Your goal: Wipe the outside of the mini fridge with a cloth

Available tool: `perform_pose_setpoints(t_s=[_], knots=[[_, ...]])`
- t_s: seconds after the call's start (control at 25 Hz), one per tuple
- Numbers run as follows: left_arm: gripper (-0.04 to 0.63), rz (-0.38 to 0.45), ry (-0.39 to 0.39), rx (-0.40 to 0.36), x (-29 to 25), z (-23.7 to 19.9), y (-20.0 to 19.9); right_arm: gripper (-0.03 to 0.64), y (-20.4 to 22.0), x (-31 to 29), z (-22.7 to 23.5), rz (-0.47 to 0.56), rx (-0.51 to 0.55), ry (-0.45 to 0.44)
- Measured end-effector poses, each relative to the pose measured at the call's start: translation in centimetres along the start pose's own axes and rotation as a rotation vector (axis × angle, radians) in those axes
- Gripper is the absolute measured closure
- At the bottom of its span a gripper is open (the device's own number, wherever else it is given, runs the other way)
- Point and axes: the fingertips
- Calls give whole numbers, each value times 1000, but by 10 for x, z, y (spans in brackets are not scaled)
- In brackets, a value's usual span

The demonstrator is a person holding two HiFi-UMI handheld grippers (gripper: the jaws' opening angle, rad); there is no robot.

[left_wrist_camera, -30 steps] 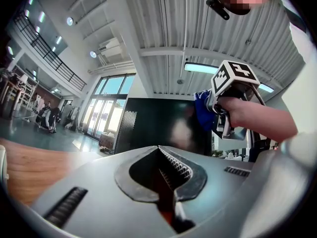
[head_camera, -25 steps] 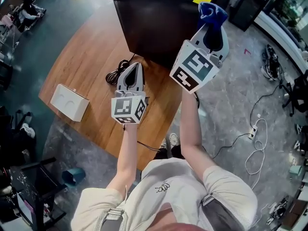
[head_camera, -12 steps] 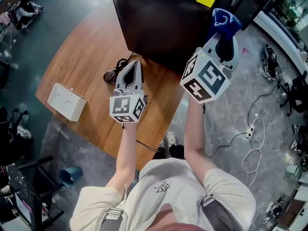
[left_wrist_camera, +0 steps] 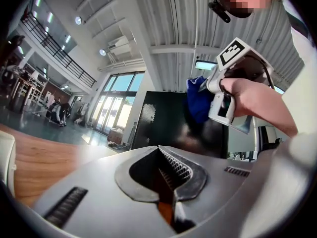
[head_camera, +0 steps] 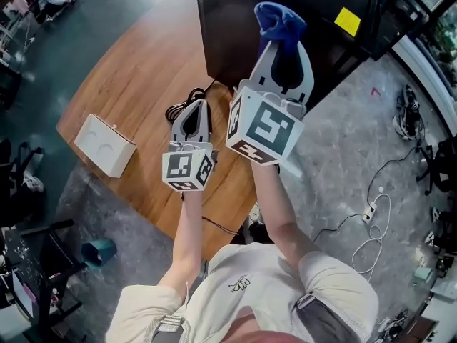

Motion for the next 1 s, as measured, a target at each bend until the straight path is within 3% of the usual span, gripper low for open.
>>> perform_pose_setpoints(t_s=[0.2, 0.44, 0.64, 1.0], knots=[[591, -6, -87, 17, 14, -37, 5, 555, 26, -46, -85, -52, -66, -110], [591, 4, -141, 39, 24, -70, 5, 555, 43, -97, -161, -80, 53, -105], [591, 7, -179, 63, 35, -94, 6, 555, 64, -118, -185, -134, 92, -72], [591, 12, -200, 62, 40, -109, 1, 555, 67, -133, -194, -130, 112, -44]])
Point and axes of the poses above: the fingertips, and each gripper's own axes: x backward along the fingers, z to its right, y out of its underside, and after that the axes turned 12 degrees about x, right-handed
